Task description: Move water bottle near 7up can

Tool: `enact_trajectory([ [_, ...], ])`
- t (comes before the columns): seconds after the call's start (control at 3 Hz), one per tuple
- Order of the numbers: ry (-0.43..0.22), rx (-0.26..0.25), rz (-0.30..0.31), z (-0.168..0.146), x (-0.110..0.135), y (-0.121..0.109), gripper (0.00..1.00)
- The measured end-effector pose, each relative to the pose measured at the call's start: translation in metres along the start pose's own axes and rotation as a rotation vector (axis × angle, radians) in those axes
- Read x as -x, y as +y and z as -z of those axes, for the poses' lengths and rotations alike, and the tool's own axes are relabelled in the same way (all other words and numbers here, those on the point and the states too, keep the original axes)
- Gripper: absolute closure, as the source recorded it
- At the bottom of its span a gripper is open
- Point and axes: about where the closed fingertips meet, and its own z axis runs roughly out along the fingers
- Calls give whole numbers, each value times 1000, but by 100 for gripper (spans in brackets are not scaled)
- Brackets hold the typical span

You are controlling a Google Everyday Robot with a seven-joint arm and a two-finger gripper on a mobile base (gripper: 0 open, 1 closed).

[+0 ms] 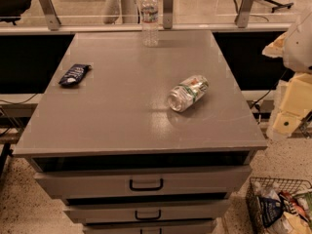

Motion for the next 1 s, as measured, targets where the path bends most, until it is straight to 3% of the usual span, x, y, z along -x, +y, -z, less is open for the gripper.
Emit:
enact_trajectory([
  [0.67, -33, -18, -10, -2, -2, -6, 0],
  [1.0, -122, -60, -20, -15, 9, -45, 0],
])
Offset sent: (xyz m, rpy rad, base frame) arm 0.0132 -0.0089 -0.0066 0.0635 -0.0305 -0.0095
